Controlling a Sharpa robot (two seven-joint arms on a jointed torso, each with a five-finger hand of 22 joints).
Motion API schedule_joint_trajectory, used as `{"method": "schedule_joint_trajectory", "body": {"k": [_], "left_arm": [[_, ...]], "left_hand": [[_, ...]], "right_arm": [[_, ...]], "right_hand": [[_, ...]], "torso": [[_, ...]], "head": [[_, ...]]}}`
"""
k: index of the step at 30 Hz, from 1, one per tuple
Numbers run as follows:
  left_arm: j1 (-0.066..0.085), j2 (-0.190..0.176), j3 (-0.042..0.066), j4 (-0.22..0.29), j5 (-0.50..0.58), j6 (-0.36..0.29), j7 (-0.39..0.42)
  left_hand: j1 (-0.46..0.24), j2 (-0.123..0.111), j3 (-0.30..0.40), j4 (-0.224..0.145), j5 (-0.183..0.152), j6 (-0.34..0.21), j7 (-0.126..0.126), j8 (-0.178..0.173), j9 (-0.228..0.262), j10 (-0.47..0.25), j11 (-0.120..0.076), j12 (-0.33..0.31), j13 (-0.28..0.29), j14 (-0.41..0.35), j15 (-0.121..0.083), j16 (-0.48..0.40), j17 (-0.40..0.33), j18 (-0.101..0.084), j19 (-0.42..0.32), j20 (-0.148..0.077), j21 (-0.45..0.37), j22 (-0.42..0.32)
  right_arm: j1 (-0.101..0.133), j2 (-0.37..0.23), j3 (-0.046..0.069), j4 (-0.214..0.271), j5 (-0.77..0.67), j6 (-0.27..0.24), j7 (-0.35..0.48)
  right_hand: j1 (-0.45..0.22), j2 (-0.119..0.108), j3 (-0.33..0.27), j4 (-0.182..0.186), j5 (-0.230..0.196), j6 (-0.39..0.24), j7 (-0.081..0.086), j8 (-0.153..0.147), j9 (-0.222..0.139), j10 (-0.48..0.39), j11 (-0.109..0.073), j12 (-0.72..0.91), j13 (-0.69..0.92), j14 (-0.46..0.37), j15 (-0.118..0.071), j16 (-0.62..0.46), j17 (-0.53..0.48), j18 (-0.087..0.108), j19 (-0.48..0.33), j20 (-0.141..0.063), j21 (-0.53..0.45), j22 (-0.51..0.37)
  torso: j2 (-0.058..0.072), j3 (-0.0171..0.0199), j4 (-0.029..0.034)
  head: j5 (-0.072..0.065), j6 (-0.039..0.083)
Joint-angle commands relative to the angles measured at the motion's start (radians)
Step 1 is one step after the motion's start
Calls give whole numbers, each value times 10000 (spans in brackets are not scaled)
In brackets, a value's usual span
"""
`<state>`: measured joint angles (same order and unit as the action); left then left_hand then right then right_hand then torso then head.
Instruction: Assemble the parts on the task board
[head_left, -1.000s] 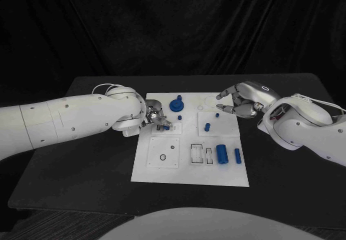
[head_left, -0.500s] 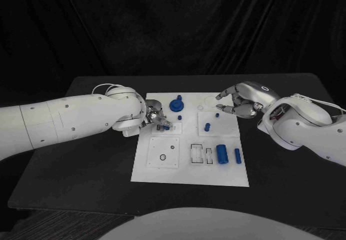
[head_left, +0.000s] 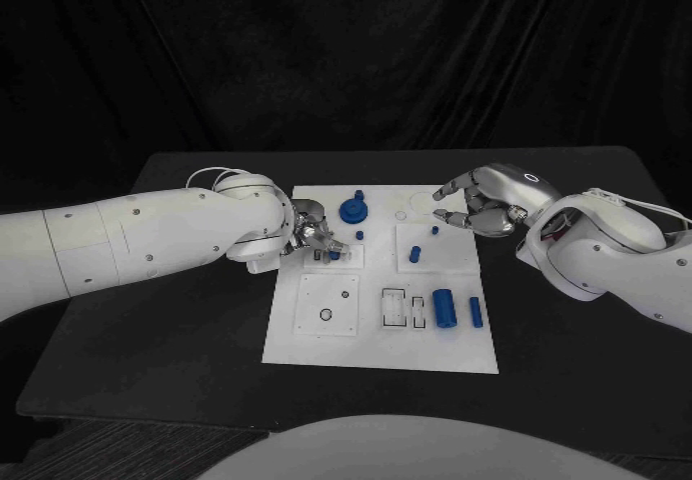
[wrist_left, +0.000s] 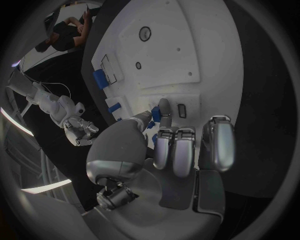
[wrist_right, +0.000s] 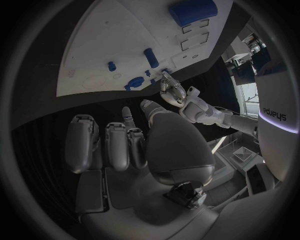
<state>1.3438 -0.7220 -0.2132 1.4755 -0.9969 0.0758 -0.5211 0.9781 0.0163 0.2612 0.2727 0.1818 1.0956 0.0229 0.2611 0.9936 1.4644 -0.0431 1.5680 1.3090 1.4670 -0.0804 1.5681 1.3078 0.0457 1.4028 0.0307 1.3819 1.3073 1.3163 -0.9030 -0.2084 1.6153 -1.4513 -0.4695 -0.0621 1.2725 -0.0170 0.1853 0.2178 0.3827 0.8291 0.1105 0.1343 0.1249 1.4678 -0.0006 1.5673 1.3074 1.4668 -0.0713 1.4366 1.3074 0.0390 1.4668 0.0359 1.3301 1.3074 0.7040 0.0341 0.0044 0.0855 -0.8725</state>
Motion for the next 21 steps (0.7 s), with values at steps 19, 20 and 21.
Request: {"method": "schedule_joint_trajectory", "body": {"k": [19,20,21], "left_arm": [[-22,20,7,12,61,0,3],[-22,16,7,13,61,-3,1],[-22,13,7,13,61,-5,0]], "left_hand": [[-595,137,-1025,153,-928,474,-132,392,492,1064,-70,28,2618,1038,-82,27,2630,95,185,-34,25,1542],[-593,146,-1045,146,-927,489,-139,421,527,1064,-76,28,2618,1038,-85,27,2630,98,181,-38,16,1540],[-583,171,-1099,138,-897,508,-159,516,656,1064,-90,28,2618,1038,-97,27,2630,100,180,-50,3,1541]], "right_arm": [[-25,-17,6,9,-63,67,-165],[-25,-18,6,9,-63,66,-164],[-25,-18,6,9,-63,65,-164]], "right_hand": [[93,2,75,26,67,103,-13,-57,-14,980,57,1,2545,623,73,-20,395,172,273,73,-54,1883],[93,2,75,26,67,103,-13,-57,-14,980,57,1,2545,623,73,-20,395,172,273,73,-54,1883],[93,2,75,26,67,103,-13,-57,-14,980,57,1,2545,623,73,-20,395,172,273,73,-54,1883]], "torso": [[9,-8,10],[11,-9,12],[10,-11,12]], "head": [[29,-2],[27,-2],[27,-2]]}}
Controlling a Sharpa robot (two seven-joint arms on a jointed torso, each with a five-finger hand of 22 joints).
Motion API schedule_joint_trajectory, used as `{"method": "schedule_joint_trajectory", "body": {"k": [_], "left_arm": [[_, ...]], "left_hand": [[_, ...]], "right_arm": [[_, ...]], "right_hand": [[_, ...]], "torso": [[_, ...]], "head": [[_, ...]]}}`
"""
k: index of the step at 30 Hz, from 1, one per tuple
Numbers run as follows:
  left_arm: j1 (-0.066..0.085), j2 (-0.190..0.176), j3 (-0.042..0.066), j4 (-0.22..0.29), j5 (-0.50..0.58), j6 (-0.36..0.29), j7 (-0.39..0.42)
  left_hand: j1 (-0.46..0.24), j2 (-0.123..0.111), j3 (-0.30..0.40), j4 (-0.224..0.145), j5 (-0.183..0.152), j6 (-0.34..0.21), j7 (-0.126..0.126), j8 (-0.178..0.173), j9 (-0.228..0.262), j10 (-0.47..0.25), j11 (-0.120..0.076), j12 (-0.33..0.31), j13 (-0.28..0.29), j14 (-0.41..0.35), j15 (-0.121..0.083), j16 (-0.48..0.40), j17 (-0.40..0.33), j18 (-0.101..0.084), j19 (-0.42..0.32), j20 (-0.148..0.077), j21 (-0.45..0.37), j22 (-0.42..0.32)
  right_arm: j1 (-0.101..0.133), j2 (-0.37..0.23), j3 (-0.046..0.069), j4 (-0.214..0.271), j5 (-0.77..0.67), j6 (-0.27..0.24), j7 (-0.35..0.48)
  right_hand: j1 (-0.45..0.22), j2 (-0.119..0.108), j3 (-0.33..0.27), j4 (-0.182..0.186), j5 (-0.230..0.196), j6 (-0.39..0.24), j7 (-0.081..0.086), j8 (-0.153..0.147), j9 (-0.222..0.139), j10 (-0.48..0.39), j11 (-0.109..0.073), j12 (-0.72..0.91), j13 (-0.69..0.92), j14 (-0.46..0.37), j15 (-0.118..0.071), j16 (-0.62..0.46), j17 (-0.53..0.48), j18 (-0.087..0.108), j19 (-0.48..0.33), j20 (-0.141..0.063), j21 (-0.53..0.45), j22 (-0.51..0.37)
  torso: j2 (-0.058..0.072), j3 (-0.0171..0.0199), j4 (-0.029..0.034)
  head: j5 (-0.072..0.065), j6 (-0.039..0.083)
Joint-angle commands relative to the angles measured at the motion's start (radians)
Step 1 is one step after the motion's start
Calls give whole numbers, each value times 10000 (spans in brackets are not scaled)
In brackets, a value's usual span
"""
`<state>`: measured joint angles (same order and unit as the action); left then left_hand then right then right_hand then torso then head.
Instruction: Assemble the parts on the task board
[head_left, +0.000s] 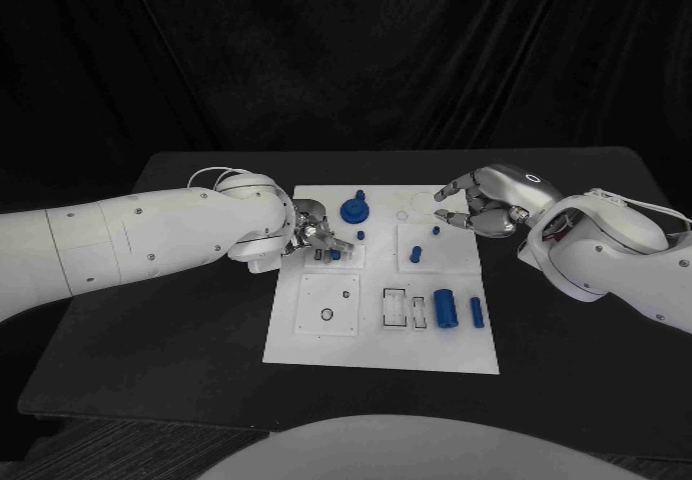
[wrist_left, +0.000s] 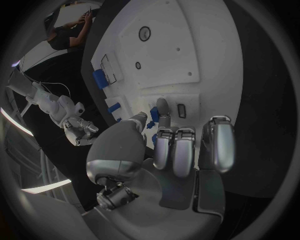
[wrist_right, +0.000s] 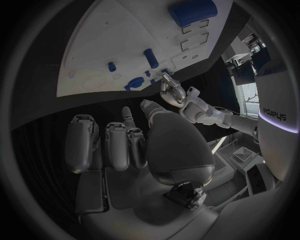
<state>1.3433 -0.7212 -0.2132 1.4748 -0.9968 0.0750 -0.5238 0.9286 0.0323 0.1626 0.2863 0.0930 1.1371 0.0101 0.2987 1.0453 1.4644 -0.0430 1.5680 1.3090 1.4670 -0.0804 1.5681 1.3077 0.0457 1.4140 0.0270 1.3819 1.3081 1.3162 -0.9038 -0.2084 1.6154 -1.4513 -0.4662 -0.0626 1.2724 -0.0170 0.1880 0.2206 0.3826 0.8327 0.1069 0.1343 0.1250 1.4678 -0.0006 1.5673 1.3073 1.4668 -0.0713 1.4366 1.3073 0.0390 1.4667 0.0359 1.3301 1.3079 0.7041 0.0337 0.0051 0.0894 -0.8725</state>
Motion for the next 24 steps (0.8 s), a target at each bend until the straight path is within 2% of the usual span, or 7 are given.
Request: {"method": "schedule_joint_trajectory", "body": {"k": [1,3,5,13,16,24], "left_arm": [[-18,1,7,19,61,1,25],[-18,-10,7,19,61,-5,26],[-18,-22,7,20,61,-14,40],[-18,-57,7,32,61,-227,213],[-18,-74,7,49,61,-395,312],[-17,-92,7,57,61,-627,462]], "left_hand": [[-56,35,-174,-9,53,78,-49,247,308,1064,-107,28,2618,1038,-112,27,2631,99,77,-26,1,1543],[-11,87,-254,-9,126,46,-75,416,579,1064,-130,28,2618,1038,-131,27,2631,96,92,-46,0,1560],[-29,181,-330,13,337,-12,-96,578,844,1064,-149,28,2618,1038,-149,27,2631,94,104,-65,-6,1575],[51,342,-443,-9,973,-239,-113,803,1337,1064,-167,28,2618,1038,-168,27,2631,105,80,-90,-81,1583],[148,324,-468,-18,1054,-407,-81,742,1391,1064,-147,28,2618,1038,-157,27,2631,114,50,-83,-132,1573],[421,333,-536,-24,1128,-902,106,199,1199,1029,8,-15,2578,1038,-31,27,2631,156,-98,15,-349,1527]], "right_arm": [[-25,-11,6,7,-63,31,-159],[-25,-12,6,6,-63,25,-157],[-25,-13,6,7,-63,20,-156],[-27,-16,6,5,-64,5,-157],[-28,-20,6,5,-64,-3,-157],[-30,-22,6,3,-64,-19,-158]], "right_hand": [[94,2,47,-1,67,67,24,-57,-14,980,57,1,2545,623,74,-20,396,172,273,73,-54,1878],[94,2,47,-1,67,67,24,-57,-14,980,57,1,2545,623,74,-20,396,172,273,73,-54,1878],[94,2,47,-1,67,67,24,-57,-14,980,57,1,2545,623,74,-20,396,172,273,73,-54,1878],[89,5,53,2,82,78,24,-55,-14,979,57,1,2544,623,73,-21,393,169,278,73,-41,1882],[82,5,56,7,91,83,25,-55,-14,980,57,2,2546,623,73,-21,392,170,277,73,-46,1881],[74,4,56,13,92,84,26,-57,-15,972,58,-4,2531,624,73,-16,400,167,281,73,-33,1885]], "torso": [[8,-6,8],[4,-6,9],[5,-4,7],[-4,-1,-4],[-7,-1,0],[-8,-1,-3]], "head": [[-12,-2],[-9,-2],[-7,-2],[-3,-2],[-11,-2],[-22,-2]]}}
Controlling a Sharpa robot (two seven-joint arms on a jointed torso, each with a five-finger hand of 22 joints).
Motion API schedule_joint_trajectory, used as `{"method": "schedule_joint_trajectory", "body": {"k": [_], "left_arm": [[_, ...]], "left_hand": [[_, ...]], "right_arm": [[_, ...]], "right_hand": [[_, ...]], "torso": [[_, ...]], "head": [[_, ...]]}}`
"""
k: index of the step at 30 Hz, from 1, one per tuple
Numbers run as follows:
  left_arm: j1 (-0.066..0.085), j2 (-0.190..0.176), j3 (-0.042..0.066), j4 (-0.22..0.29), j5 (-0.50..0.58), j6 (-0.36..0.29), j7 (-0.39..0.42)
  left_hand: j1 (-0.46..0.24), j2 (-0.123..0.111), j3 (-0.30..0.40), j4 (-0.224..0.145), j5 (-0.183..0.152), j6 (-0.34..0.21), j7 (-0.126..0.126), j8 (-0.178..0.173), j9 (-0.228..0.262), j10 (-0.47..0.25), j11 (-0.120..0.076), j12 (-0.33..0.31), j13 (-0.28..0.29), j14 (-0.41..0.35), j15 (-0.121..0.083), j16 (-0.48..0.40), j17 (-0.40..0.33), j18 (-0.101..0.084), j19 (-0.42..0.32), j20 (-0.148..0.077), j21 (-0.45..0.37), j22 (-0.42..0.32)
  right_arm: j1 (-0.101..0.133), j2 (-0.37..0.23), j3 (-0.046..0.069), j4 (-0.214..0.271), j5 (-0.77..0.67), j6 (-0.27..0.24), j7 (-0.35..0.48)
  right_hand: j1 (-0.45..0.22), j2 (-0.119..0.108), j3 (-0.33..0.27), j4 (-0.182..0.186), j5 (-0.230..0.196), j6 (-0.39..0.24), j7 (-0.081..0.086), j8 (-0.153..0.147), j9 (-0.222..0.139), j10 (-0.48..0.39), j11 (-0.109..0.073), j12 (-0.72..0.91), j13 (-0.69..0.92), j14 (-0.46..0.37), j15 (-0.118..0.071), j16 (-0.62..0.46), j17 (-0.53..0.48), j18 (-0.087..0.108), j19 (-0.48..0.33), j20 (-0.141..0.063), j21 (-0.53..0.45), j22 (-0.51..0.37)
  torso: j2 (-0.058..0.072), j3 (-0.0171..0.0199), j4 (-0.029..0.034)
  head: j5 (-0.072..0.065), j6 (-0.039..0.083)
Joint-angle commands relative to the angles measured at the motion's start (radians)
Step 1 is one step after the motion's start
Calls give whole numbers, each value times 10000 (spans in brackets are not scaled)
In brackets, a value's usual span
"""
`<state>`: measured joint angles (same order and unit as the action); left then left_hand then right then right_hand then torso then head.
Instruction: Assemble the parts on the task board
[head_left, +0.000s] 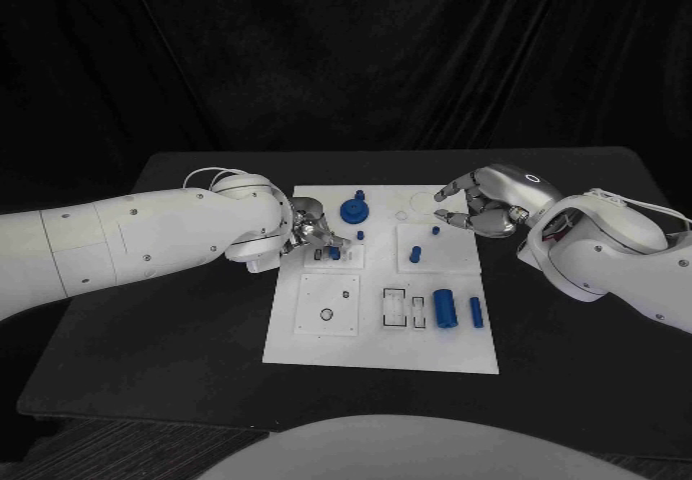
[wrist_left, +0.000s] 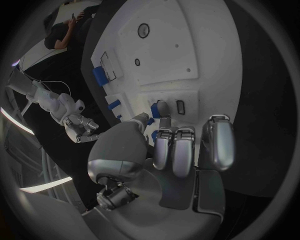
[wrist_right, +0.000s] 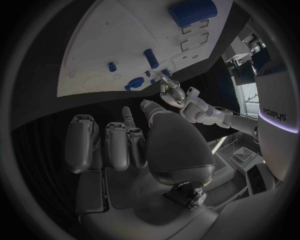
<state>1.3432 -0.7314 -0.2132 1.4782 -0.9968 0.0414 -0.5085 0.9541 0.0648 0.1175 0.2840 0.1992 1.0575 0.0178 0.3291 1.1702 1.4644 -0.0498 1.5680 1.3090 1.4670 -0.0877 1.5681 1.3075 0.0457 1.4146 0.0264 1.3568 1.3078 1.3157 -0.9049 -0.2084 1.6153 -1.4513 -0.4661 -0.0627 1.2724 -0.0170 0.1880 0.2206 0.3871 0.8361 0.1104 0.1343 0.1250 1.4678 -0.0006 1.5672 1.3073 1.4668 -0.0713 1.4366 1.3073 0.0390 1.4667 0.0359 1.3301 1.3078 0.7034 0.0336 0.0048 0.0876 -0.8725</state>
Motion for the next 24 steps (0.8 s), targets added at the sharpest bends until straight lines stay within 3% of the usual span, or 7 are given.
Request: {"method": "schedule_joint_trajectory", "body": {"k": [1,6,10,14,19,24], "left_arm": [[-15,12,8,21,60,-292,314],[-15,10,8,15,60,-297,333],[-15,2,8,17,60,-270,323],[-15,-4,8,13,60,-177,282],[-15,-8,8,8,60,-37,239],[-15,-4,8,16,60,34,243]], "left_hand": [[200,14,-82,-7,94,-136,45,-150,-71,1012,90,-34,2559,1038,56,27,2633,161,-122,33,-124,1523],[377,35,-53,-36,338,-186,86,-289,-131,971,135,-81,2517,1038,102,27,2633,175,-166,81,-191,1520],[906,-10,149,-290,1138,-207,90,-410,-148,959,149,-93,2506,1038,125,27,2633,182,-175,119,-227,1552],[1353,-97,441,-616,1616,-208,52,-447,-113,965,119,-86,2513,1038,106,27,2633,185,-168,111,-244,1581],[1676,-216,832,-937,1832,-240,27,-481,-67,960,96,-91,2509,1038,84,27,2633,186,-163,91,-266,1607],[1765,-321,1068,-1092,1815,-246,24,-499,-48,963,88,-87,2513,1038,77,27,2633,188,-167,85,-288,1617]], "right_arm": [[-26,-12,6,4,-64,-22,-157],[-27,-11,6,3,-65,-30,-157],[-28,-12,6,2,-65,-35,-157],[-28,-12,6,1,-65,-41,-156],[-30,-9,6,-2,-65,-46,-154],[-35,-7,6,-3,-65,-47,-149]], "right_hand": [[74,4,56,13,47,50,-9,-57,-16,972,58,-4,2532,624,73,-16,400,167,281,73,-33,1886],[74,4,56,13,47,50,-9,-57,-16,972,58,-4,2532,624,73,-16,400,167,281,73,-33,1886],[59,5,55,24,47,51,-8,-58,-17,964,60,-9,2517,625,73,-17,399,168,280,73,-39,1884],[59,5,55,24,47,51,-8,-58,-17,964,60,-9,2517,625,73,-17,399,168,280,73,-39,1884],[59,5,55,24,47,51,-8,-58,-17,964,60,-9,2517,625,73,-17,399,168,280,73,-39,1884],[59,5,55,24,47,51,-8,-58,-17,964,60,-9,2517,625,73,-17,399,168,280,73,-39,1884]], "torso": [[-1,-1,2],[1,4,2],[0,2,3],[2,5,-1],[4,2,2],[3,1,3]], "head": [[-8,-2],[-14,-2],[-15,-2],[-4,-2],[-8,-2],[-9,-2]]}}
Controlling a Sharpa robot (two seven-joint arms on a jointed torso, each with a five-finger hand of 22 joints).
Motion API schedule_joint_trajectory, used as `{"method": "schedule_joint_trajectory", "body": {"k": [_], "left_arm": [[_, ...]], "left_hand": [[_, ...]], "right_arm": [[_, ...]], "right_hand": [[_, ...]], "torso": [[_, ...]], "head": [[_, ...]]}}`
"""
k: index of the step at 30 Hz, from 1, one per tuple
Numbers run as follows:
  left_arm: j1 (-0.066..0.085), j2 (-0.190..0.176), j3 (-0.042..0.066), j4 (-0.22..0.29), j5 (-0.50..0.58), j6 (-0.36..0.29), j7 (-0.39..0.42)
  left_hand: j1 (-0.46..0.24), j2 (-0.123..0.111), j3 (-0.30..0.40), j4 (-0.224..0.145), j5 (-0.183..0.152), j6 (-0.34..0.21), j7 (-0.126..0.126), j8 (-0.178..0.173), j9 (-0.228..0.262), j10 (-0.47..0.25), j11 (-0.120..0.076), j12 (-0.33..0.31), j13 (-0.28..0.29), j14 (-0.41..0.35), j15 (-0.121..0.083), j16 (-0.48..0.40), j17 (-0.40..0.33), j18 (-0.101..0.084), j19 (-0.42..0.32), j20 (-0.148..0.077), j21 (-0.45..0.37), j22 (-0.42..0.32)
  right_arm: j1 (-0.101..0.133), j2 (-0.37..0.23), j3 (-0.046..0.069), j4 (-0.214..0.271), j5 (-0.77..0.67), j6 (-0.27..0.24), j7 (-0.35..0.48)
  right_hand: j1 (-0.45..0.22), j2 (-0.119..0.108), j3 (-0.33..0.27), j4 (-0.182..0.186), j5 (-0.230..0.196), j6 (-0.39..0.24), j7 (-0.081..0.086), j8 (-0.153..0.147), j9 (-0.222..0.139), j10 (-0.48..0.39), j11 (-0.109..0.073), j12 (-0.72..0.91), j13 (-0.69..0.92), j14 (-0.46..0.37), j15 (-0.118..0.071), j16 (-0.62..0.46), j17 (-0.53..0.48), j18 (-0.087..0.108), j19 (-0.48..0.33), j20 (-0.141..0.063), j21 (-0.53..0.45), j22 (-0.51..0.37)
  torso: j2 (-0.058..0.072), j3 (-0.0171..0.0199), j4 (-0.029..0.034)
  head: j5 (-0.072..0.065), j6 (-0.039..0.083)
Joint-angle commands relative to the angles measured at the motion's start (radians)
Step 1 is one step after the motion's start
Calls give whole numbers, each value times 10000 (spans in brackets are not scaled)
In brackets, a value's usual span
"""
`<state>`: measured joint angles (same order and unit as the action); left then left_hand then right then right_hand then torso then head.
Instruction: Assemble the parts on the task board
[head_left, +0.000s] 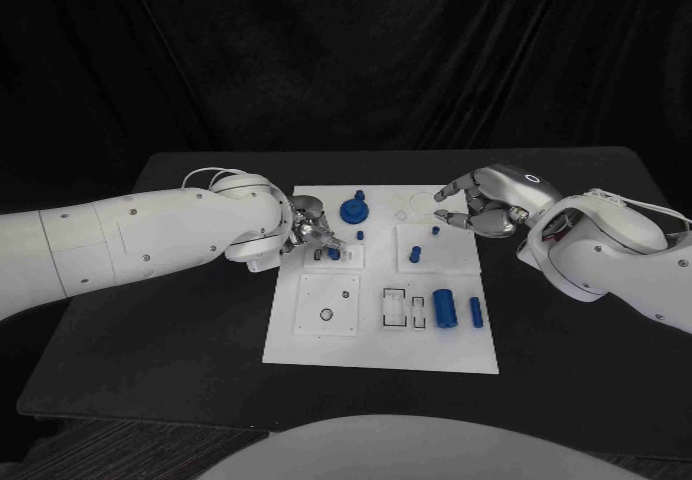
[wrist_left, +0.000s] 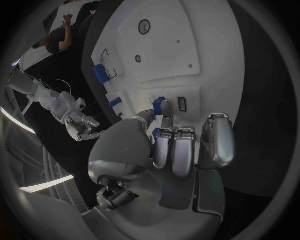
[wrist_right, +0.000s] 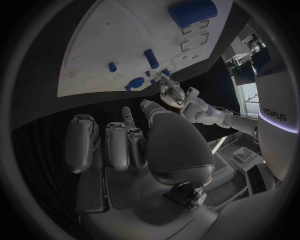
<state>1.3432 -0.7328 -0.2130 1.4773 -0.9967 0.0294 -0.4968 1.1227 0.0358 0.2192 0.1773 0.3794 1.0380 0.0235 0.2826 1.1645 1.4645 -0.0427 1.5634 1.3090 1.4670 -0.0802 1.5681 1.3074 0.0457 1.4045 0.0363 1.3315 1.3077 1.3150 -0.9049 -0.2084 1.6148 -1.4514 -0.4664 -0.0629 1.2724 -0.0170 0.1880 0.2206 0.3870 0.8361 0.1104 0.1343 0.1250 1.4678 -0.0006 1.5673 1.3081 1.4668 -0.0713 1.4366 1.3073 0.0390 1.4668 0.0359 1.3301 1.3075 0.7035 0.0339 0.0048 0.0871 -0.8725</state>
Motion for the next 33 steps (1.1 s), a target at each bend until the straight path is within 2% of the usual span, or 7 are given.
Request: {"method": "schedule_joint_trajectory", "body": {"k": [1,6,23,32,33], "left_arm": [[-15,13,5,27,60,163,130],[-15,16,5,30,60,152,182],[-15,7,5,128,-18,-227,484],[-15,42,5,88,-567,-35,335],[-15,46,5,84,-581,-16,320]], "left_hand": [[82,-45,72,-37,0,-48,-33,-35,12,962,17,-41,2513,1038,2,27,2634,185,-60,-15,-28,1625],[172,-128,351,-213,-9,-43,-42,-47,35,955,9,-50,2506,1038,-4,27,2634,186,-58,-22,-46,1639],[287,-239,819,-465,57,72,-69,-3,97,955,-20,-52,2504,1038,-32,27,2634,170,6,-42,-1,1692],[20,-282,994,-351,-447,143,-56,-34,89,919,-18,-101,2460,1038,-42,27,2634,174,20,-59,-45,1705],[-44,-291,999,-313,-594,141,-51,-57,75,909,-14,-113,2449,1038,-40,27,2634,175,17,-56,-61,1705]], "right_arm": [[-30,-6,6,2,-64,-42,-145],[-35,-2,6,0,-65,-40,-139],[-41,-10,6,-22,-65,-62,-119],[-43,-1,6,-35,-65,-64,-122],[-43,1,6,-35,-65,-64,-122]], "right_hand": [[59,5,55,24,48,51,-8,-58,-16,963,60,-9,2510,625,73,-17,399,169,279,73,-39,1887],[33,5,55,44,47,56,-7,-62,-19,948,61,-20,2482,624,73,-20,392,171,277,73,-49,1884],[33,5,55,44,47,56,-7,-62,-19,948,61,-20,2482,624,73,-20,392,171,277,73,-49,1884],[33,5,55,44,47,56,-7,-62,-19,948,61,-20,2482,624,73,-20,392,171,277,73,-49,1884],[33,5,55,44,47,56,-7,-62,-19,948,61,-20,2482,624,73,-20,392,171,277,73,-49,1884]], "torso": [[0,-2,5],[-6,-4,0],[14,3,6],[10,-3,4],[10,-2,4]], "head": [[-7,-2],[-6,-2],[1,-2],[20,-2],[20,-2]]}}
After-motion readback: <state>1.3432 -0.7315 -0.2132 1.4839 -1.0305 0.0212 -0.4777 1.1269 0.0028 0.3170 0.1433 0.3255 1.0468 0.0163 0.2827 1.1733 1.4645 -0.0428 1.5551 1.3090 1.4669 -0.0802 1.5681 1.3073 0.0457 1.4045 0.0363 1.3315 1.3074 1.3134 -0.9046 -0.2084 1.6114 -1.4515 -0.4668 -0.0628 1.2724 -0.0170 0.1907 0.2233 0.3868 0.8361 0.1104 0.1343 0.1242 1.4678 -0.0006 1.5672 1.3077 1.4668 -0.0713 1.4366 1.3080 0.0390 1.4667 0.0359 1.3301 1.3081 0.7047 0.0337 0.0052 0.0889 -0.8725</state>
